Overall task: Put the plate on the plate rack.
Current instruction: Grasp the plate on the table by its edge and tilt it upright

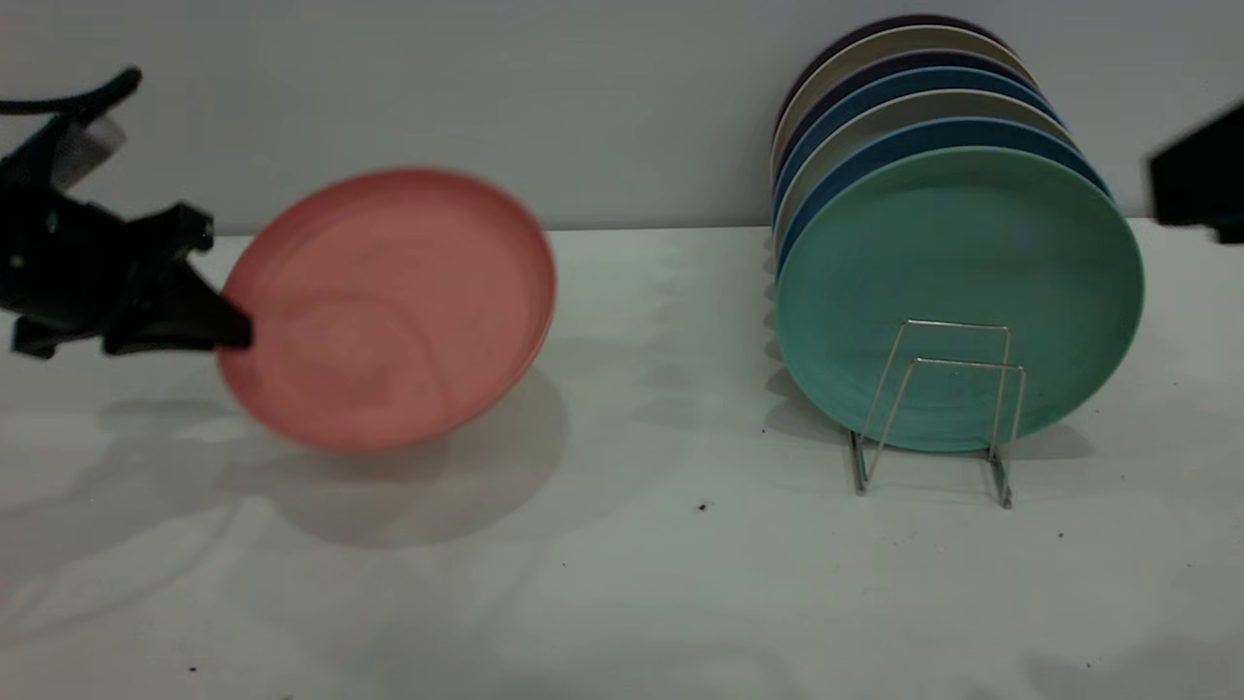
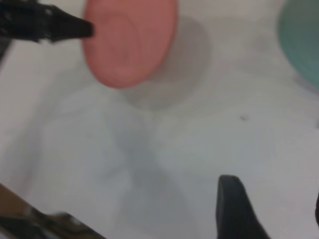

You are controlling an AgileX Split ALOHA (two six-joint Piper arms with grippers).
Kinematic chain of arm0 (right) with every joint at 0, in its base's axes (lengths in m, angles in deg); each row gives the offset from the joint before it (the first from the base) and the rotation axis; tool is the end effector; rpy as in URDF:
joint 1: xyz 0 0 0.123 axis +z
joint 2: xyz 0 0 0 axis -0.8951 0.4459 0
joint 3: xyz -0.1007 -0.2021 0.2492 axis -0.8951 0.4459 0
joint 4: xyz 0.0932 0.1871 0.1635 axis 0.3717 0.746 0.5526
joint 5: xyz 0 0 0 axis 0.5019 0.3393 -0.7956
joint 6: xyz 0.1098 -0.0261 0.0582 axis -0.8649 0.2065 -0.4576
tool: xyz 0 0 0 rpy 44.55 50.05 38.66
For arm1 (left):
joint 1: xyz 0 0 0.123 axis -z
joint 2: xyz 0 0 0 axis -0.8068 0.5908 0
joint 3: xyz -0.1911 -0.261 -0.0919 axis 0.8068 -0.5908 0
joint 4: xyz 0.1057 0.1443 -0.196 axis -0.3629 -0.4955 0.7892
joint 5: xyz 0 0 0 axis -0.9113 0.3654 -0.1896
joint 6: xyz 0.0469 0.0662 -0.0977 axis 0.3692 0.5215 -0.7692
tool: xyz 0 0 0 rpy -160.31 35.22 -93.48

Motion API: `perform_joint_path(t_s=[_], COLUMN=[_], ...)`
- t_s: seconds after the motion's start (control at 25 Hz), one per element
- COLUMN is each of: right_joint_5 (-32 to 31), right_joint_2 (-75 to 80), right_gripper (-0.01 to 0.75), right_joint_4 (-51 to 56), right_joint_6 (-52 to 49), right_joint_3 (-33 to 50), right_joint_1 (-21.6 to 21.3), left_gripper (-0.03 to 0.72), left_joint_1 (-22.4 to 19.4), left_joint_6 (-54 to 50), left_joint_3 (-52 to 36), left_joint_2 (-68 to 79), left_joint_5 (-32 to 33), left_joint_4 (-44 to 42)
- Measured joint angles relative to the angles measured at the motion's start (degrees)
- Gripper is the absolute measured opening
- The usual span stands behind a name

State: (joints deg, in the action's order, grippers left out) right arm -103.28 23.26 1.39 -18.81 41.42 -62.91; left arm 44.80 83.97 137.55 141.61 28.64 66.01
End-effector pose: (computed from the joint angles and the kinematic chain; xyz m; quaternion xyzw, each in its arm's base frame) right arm 0.2016 0.0777 0.2521 -0.1074 0.8743 0.2979 0.3679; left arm 0.4230 0.0093 0.0902 -0.0745 0.9373 -0.2183 0.2613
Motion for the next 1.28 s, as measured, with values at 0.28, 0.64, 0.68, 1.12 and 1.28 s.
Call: perform_joint_path(t_s=[0.28, 0.64, 0.68, 1.12, 1.28], right_joint_5=[-4.13, -8.13, -8.13, -4.44, -4.92], right_joint_2=[15.15, 26.71, 27.30, 28.21, 27.81], right_gripper=[0.405, 0.405, 0.405, 0.405, 0.405], right_joint_4=[16.75, 25.14, 25.49, 27.24, 27.24], right_joint_6=[17.62, 27.04, 27.47, 29.80, 30.19], right_joint_3=[-0.36, -0.58, -0.58, -0.85, -0.90], right_joint_1=[0.00, 0.00, 0.00, 0.00, 0.00], left_gripper=[0.014, 0.014, 0.014, 0.017, 0.018], left_joint_1=[9.92, 22.58, 23.40, 30.02, 29.40], left_joint_6=[1.56, 5.36, 5.51, 3.99, -0.30], left_joint_3=[0.00, 0.00, 0.04, 2.63, 3.01], left_joint_2=[0.00, 0.00, 0.00, -2.54, -3.96], left_joint_5=[0.59, 0.54, 0.60, 3.89, 0.22], left_joint_4=[1.33, 5.28, 5.87, 5.97, -0.03])
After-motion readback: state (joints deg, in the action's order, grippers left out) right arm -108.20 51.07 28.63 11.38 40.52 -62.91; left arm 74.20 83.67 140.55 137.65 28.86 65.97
